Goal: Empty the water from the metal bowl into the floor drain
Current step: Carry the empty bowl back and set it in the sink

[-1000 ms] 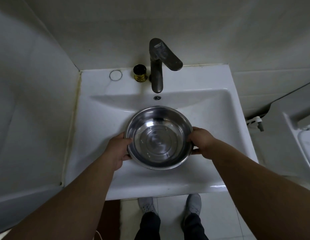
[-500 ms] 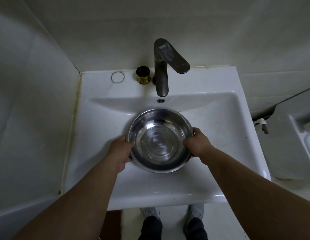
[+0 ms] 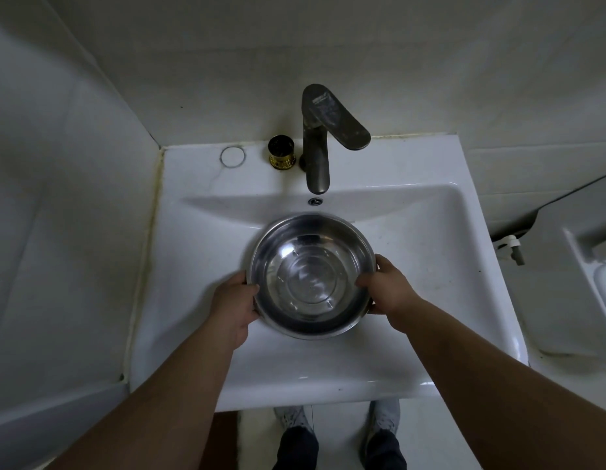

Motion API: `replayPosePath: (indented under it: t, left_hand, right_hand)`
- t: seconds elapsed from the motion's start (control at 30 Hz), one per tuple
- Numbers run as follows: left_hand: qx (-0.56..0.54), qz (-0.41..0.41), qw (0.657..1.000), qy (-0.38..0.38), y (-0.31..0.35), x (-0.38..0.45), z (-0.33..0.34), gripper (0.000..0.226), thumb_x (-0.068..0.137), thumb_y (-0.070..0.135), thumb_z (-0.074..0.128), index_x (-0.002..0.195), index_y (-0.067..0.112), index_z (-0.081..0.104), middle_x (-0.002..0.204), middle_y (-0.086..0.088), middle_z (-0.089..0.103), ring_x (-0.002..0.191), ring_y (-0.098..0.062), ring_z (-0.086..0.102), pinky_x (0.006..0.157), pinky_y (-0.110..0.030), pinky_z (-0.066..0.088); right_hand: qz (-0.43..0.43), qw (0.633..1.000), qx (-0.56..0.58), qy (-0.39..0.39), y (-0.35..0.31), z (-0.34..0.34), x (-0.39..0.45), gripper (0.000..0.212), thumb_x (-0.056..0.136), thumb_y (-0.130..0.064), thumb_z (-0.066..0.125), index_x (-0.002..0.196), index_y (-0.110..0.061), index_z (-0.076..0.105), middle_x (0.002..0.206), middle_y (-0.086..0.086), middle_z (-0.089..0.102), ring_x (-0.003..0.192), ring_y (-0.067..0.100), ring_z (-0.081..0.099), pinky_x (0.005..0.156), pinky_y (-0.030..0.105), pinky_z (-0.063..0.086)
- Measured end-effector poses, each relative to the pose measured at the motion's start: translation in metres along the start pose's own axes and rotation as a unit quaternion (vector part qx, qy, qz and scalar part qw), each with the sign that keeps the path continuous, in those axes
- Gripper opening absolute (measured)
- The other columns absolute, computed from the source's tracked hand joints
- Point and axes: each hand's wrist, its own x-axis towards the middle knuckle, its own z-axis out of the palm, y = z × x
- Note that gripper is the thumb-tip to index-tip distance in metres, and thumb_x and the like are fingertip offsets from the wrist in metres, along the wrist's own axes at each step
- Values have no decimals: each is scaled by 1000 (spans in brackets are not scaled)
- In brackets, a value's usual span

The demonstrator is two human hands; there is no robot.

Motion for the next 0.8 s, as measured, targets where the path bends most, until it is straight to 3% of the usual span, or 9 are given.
replayPosePath:
  t: [0.27, 0.4, 0.53, 0.67, 0.8]
  left_hand:
    - [-49, -7, 999, -6, -2, -4, -4, 36, 93, -1, 54, 124, 7, 71, 94, -5, 78, 70, -13, 74, 72, -36, 59]
    - [-55, -6, 998, -11, -1, -4, -5, 36, 93, -3, 54, 123, 6, 71, 86, -3, 79, 65, -10, 74, 79, -38, 59]
    - [-62, 1, 998, -27, -2, -8, -6, 39, 94, -2, 54, 131, 4, 66, 91, -2, 78, 72, -12, 74, 76, -37, 58]
    - [-71, 2, 997, -36, -1, -9, -8, 45, 97, 0, 54, 142, 3, 58, 110, -7, 73, 84, -17, 71, 81, -38, 57]
    - [-67, 1, 997, -37, 1, -11, -8, 41, 98, 2, 53, 138, 4, 61, 100, -4, 76, 78, -14, 74, 83, -39, 58]
  right_hand:
    - [-22, 1000, 18, 12, 9, -1, -7, 43, 88, -4, 62, 126, -24, 61, 114, 9, 69, 99, 33, 70, 75, 48, 67]
    - [-40, 999, 25, 22, 15, -3, -8, 44, 89, 2, 63, 111, -36, 66, 104, 7, 75, 93, 32, 73, 72, 47, 67]
    - [-41, 998, 35, 31, 22, -3, -9, 62, 86, 12, 65, 103, -47, 64, 86, 4, 80, 86, 31, 76, 66, 41, 66]
    - [-43, 998, 36, 31, 25, 0, -10, 68, 86, 15, 63, 107, -49, 62, 91, 7, 80, 87, 32, 76, 73, 46, 67]
    - [-42, 998, 33, 27, 24, 0, -12, 64, 87, 14, 64, 112, -45, 62, 94, 7, 80, 89, 32, 76, 75, 46, 67]
